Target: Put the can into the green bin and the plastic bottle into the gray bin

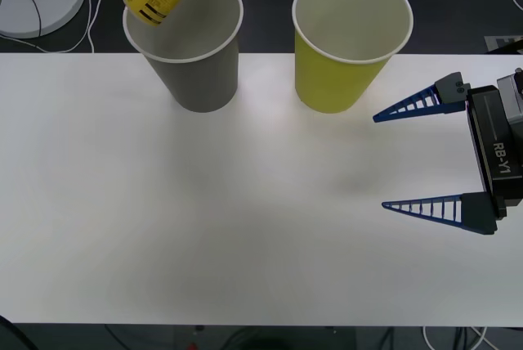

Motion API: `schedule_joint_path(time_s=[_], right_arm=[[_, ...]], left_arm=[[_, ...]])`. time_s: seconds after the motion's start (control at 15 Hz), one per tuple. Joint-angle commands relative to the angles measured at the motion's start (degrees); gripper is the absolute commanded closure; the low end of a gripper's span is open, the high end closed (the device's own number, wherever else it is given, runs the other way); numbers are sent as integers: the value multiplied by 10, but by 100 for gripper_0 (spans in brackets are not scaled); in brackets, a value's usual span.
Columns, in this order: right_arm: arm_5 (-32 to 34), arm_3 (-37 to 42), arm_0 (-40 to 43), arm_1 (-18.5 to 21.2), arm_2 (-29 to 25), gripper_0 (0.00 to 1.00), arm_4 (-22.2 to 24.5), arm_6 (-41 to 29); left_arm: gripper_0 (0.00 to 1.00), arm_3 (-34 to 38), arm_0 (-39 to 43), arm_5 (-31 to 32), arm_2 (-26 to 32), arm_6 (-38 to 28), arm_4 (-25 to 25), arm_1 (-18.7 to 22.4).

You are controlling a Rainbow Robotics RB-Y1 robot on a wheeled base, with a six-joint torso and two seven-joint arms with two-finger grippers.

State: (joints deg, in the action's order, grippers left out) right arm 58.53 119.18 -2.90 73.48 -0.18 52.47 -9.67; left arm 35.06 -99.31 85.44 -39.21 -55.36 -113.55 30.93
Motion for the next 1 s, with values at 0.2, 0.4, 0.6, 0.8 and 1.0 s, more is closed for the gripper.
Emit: schedule_joint_path(time_s=[0.2, 0.4, 0.6, 0.8, 1.0], right_arm=[[0, 0, 0, 0, 0, 0, 0, 0], [0, 0, 0, 0, 0, 0, 0, 0], [0, 0, 0, 0, 0, 0, 0, 0], [0, 0, 0, 0, 0, 0, 0, 0], [0, 0, 0, 0, 0, 0, 0, 0]], left_arm=[[0, -9, 1, -3, 0, 2, 12, 0], [0, -10, 1, -6, 0, 0, 17, 0], [0, -10, 0, -6, 0, 0, 18, 0], [0, -10, 2, -4, 0, 3, 19, 1], [0, -7, 3, 8, 0, 19, 33, 16]])
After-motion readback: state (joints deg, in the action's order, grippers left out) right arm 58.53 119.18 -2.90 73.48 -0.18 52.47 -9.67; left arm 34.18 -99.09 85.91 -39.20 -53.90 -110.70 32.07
